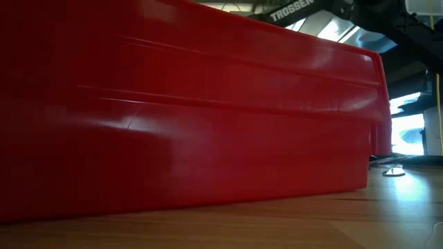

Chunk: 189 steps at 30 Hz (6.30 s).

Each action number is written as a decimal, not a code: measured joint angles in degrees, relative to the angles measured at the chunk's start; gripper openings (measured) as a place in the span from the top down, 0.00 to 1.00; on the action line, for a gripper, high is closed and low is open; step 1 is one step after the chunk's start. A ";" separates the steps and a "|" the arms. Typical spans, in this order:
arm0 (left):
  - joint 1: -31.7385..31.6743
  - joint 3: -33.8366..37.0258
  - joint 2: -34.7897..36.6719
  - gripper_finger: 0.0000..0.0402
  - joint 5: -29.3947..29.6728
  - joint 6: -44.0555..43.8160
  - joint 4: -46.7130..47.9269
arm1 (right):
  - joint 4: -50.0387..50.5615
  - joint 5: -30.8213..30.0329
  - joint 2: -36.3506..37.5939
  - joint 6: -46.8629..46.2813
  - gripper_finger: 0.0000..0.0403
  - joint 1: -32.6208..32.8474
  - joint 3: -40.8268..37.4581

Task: Sort silverware
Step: Adjust the red bins, then put the purple table knife into the bottom red bin

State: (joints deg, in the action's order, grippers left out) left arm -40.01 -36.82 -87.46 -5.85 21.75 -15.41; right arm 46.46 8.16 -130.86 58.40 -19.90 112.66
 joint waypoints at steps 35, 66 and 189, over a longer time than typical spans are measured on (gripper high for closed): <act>-0.37 0.00 0.04 1.00 -0.13 0.51 1.65 | -7.42 -18.20 -0.22 -9.14 1.00 -3.91 0.70; 0.02 0.00 0.04 1.00 -0.13 0.08 3.66 | 7.13 -29.59 0.26 -21.22 1.00 -7.55 10.79; 37.15 -0.16 -1.61 1.00 -6.10 10.22 -12.71 | -30.09 -10.23 53.72 -52.15 0.81 27.81 -78.70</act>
State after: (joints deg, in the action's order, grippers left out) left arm -2.86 -36.98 -89.07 -11.95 31.98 -28.12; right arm 16.37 -2.07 -77.14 6.24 7.91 33.96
